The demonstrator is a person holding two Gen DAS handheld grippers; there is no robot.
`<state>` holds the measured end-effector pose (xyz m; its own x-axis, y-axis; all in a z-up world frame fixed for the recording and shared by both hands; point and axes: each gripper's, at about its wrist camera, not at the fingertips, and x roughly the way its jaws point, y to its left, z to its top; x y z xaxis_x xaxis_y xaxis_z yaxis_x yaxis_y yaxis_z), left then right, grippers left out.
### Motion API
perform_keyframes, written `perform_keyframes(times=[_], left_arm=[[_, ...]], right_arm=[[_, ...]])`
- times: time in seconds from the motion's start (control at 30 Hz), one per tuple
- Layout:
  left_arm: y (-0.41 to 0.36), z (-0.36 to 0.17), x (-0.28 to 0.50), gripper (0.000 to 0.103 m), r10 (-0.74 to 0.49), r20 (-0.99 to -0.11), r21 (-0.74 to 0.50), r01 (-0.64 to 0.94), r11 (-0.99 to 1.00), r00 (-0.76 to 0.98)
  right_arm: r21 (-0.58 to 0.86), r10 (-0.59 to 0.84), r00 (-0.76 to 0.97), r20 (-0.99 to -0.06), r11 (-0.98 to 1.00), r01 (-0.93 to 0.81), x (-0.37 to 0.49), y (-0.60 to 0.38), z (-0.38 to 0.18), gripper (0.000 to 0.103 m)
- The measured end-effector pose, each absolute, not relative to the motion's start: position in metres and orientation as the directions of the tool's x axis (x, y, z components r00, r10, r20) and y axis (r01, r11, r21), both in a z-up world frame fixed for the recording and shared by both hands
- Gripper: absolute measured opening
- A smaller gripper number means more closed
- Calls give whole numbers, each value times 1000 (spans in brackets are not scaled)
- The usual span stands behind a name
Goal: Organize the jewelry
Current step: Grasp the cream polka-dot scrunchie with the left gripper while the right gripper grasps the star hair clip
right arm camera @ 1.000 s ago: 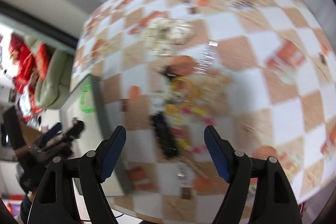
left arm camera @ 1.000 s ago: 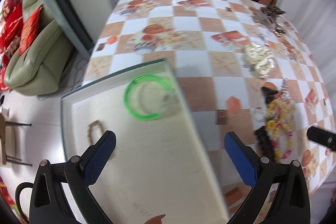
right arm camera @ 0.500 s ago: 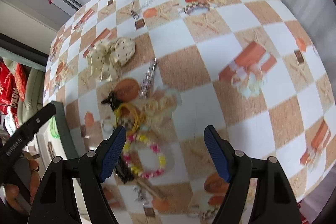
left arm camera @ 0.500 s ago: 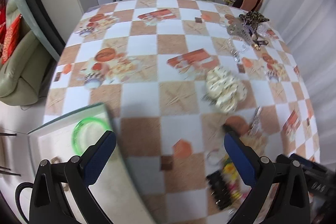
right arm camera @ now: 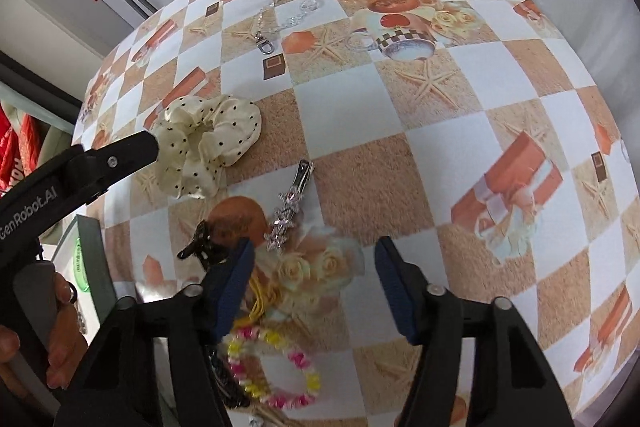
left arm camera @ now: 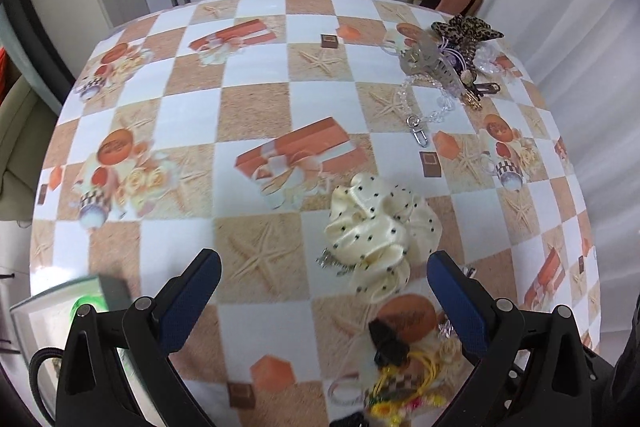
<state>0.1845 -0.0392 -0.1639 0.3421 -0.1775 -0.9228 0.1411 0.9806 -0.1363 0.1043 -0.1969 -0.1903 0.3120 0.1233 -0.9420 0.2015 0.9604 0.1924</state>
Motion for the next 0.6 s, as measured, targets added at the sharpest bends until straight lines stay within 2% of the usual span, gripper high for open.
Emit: perform_keyframes(times=[0.13,0.17,0.33,0.47,0.5,0.57,0.6], left_arm=[[-47,-171,194,103,-173,-925,-131,145,981,337],[-50,-173,197,98,-172,-926,-129,149,980,335],[-61,-179,204,97,-163,-931,-108,182,977,326],[-65,-185,207,75,-158,-940,-103,191,976,302],[-65,-187,208,73,-158,-942,-105,187,977,297],[-65,-189,209,55,-154,-942,-101,185,977,297],[-66,-189,209,51,-158,-942,-105,188,977,295]], right_arm=[[194,121,316,-941,958,210,110,-198,-197,63],[194,121,314,-942,958,212,111,-197,-198,63],[189,118,323,-939,961,200,118,-190,-204,60],[164,87,351,-932,967,196,122,-183,-205,58],[156,77,355,-931,968,197,124,-181,-205,57],[128,49,365,-930,972,195,126,-177,-205,54],[106,29,369,-929,976,190,127,-174,-205,53]])
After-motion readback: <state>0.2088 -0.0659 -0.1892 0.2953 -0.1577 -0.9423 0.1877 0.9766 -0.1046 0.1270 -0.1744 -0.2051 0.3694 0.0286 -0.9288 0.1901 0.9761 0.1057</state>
